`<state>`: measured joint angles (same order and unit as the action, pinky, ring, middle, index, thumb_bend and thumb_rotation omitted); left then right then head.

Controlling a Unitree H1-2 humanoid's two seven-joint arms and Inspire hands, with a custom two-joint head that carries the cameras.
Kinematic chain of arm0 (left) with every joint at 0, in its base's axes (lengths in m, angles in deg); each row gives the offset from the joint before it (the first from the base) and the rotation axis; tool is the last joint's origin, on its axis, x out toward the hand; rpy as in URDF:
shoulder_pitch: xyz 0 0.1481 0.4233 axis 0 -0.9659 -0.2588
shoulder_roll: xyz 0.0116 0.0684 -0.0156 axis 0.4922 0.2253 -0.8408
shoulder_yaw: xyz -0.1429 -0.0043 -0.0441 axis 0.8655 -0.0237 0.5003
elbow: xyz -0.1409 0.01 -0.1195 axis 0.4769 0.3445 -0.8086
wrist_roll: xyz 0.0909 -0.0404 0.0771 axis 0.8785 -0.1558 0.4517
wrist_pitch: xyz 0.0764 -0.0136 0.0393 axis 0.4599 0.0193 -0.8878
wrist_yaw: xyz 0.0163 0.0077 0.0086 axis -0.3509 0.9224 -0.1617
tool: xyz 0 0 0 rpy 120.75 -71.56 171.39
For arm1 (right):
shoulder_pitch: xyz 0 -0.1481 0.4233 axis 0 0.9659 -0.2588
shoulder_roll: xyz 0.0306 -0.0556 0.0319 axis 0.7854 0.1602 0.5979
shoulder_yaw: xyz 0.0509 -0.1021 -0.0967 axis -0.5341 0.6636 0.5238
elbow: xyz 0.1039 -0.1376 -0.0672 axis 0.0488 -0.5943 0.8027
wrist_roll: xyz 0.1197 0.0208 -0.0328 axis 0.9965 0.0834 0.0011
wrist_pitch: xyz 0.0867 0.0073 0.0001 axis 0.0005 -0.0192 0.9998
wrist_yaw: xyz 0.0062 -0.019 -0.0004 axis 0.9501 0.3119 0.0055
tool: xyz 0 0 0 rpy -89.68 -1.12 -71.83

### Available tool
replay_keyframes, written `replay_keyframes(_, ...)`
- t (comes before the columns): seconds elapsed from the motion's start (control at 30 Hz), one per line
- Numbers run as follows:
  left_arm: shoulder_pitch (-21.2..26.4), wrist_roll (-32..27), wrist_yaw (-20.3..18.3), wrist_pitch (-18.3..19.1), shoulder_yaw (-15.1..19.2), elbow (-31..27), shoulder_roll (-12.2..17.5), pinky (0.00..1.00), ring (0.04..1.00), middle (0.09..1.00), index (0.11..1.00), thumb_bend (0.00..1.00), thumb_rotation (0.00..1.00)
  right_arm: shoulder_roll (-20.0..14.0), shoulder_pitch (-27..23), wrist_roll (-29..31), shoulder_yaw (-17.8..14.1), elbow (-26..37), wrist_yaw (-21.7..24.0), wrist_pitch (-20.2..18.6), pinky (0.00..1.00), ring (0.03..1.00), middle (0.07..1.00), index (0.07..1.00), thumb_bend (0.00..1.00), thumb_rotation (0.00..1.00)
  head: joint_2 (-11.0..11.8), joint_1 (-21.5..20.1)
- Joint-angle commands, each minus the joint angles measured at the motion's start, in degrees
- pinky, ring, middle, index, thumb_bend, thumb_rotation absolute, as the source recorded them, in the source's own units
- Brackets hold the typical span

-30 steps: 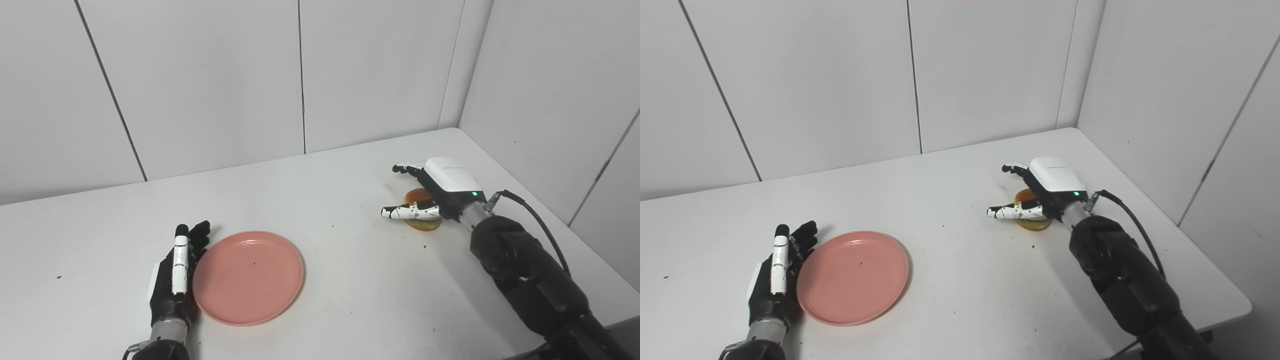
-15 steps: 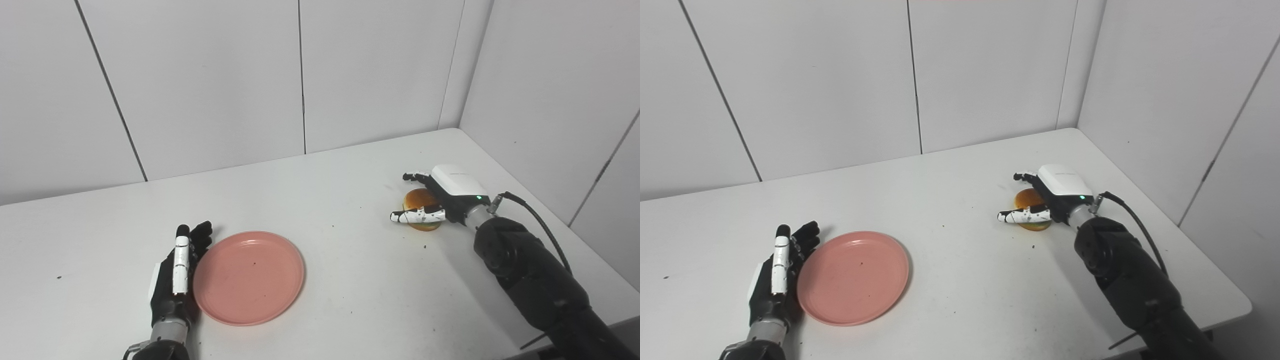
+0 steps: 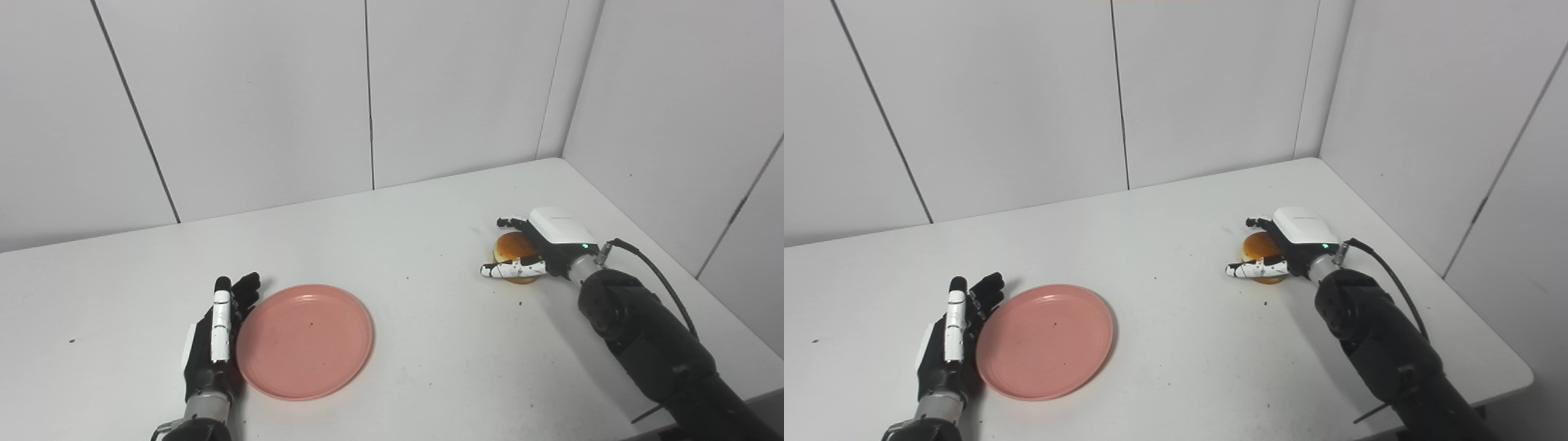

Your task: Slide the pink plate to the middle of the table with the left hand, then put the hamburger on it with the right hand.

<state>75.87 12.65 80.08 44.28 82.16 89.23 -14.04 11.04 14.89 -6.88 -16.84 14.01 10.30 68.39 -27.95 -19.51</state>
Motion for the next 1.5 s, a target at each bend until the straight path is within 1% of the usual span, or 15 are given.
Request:
replay_keyframes(0.0, 0.4, -0.4, -0.9, 1.1, -0.6, 0.5, -0.9, 0.92, 0.898, 0.839, 0.710, 0.62, 0.97, -1.9, -2.8, 0.1, -0.5, 1.0, -1.8, 1.4, 0.72, 0.830, 0.823, 0.803, 0.92, 0.76, -0.1, 0.0)
replay_keyframes(0.07, 0.3, -0.4, -0.8, 1.2, -0.6, 0.4, -0.9, 0.92, 0.901, 0.842, 0.708, 0.63, 0.97, -1.7, -2.8, 0.4, -0.6, 1.0, -2.0, 1.5, 0.72, 0.821, 0.819, 0.800, 0.92, 0.74, -0.1, 0.0)
replay_keyframes(0.13, 0.2, -0.4, -0.7, 1.4, -0.6, 0.3, -1.0, 0.93, 0.907, 0.847, 0.707, 0.63, 0.97, -1.3, -2.7, 0.8, -0.9, 0.7, -3.1, 2.1, 0.68, 0.785, 0.804, 0.793, 0.91, 0.72, -0.3, 0.0)
replay_keyframes(0.17, 0.1, -0.4, -0.7, 1.5, -0.6, 0.2, -1.0, 0.93, 0.910, 0.849, 0.711, 0.63, 0.97, -1.1, -2.6, 1.0, -1.0, 0.4, -4.1, 2.8, 0.57, 0.683, 0.747, 0.770, 0.89, 0.65, -0.3, 0.0)
replay_keyframes(0.3, 0.1, -0.4, -0.6, 1.5, -0.6, 0.2, -1.0, 0.92, 0.909, 0.849, 0.715, 0.63, 0.97, -0.8, -2.7, 0.7, -0.3, -1.2, -7.8, 4.7, 0.37, 0.460, 0.578, 0.668, 0.82, 0.49, -0.4, 0.2)
replay_keyframes(0.37, 0.0, -0.3, -0.6, 1.7, -0.7, 0.0, -1.0, 0.92, 0.909, 0.849, 0.714, 0.63, 0.97, -0.9, -2.7, 0.2, 0.3, -1.4, -8.2, 4.6, 0.36, 0.443, 0.549, 0.642, 0.80, 0.47, -0.4, 0.2)
replay_keyframes(0.4, 0.0, -0.3, -0.6, 1.7, -0.7, 0.0, -1.0, 0.92, 0.909, 0.850, 0.714, 0.62, 0.98, -0.9, -2.8, 0.0, 0.6, -1.4, -8.3, 4.4, 0.31, 0.382, 0.476, 0.588, 0.78, 0.43, -0.4, 0.2)
replay_keyframes(0.57, -0.1, -0.6, -1.0, 1.3, -0.7, 0.1, -0.9, 0.92, 0.911, 0.850, 0.716, 0.63, 0.97, -1.0, -2.7, -0.2, 1.4, -1.7, -8.2, 3.8, 0.18, 0.245, 0.331, 0.458, 0.74, 0.36, -0.6, 0.2)
replay_keyframes(0.73, -0.2, -0.7, -1.0, 1.6, -0.7, -0.2, -0.9, 0.90, 0.908, 0.846, 0.719, 0.63, 0.97, -1.3, -2.4, -0.3, 1.7, -1.5, -7.7, 3.4, 0.15, 0.218, 0.303, 0.437, 0.74, 0.35, -0.8, 0.2)
replay_keyframes(0.9, -0.3, -0.7, -1.2, 1.6, -0.7, -0.3, -0.7, 0.90, 0.910, 0.847, 0.718, 0.63, 0.97, -1.5, -2.3, -0.7, 2.0, -1.1, -6.7, 2.3, 0.17, 0.239, 0.327, 0.468, 0.74, 0.37, -0.9, 0.1)
replay_keyframes(1.07, -0.3, -0.9, -1.0, 1.8, -0.8, -0.4, -0.8, 0.90, 0.911, 0.847, 0.721, 0.64, 0.96, -1.6, -2.2, -0.5, 2.1, -2.0, -7.2, 3.3, 0.18, 0.250, 0.337, 0.476, 0.74, 0.37, -1.0, 0.1)
replay_keyframes(1.13, -0.2, -0.9, -1.1, 1.6, -0.9, -0.2, -0.7, 0.90, 0.910, 0.848, 0.718, 0.64, 0.97, -1.6, -2.1, -0.5, 2.1, -1.2, -6.3, 2.3, 0.19, 0.257, 0.345, 0.480, 0.74, 0.38, -1.0, 0.1)
replay_keyframes(1.27, -0.2, -0.7, -1.0, 1.8, -1.0, -0.3, -0.6, 0.89, 0.907, 0.847, 0.713, 0.64, 0.97, -1.5, -1.9, -0.6, 1.8, 1.3, -5.0, 1.3, 0.20, 0.272, 0.359, 0.488, 0.74, 0.38, -1.1, 0.2)
replay_keyframes(1.43, -0.1, -0.6, -0.9, 1.8, -1.1, -0.2, -0.7, 0.90, 0.906, 0.847, 0.712, 0.64, 0.97, -0.9, -1.9, -0.5, 1.0, 8.2, -2.1, -0.4, 0.20, 0.270, 0.359, 0.492, 0.72, 0.38, -1.2, 0.2)
replay_keyframes(1.47, 0.0, -0.6, -0.8, 1.8, -1.1, -0.1, -0.7, 0.90, 0.906, 0.846, 0.708, 0.64, 0.97, -0.9, -2.0, -0.5, 0.9, 9.1, -1.8, -0.4, 0.22, 0.290, 0.375, 0.498, 0.71, 0.39, -1.1, 0.3)
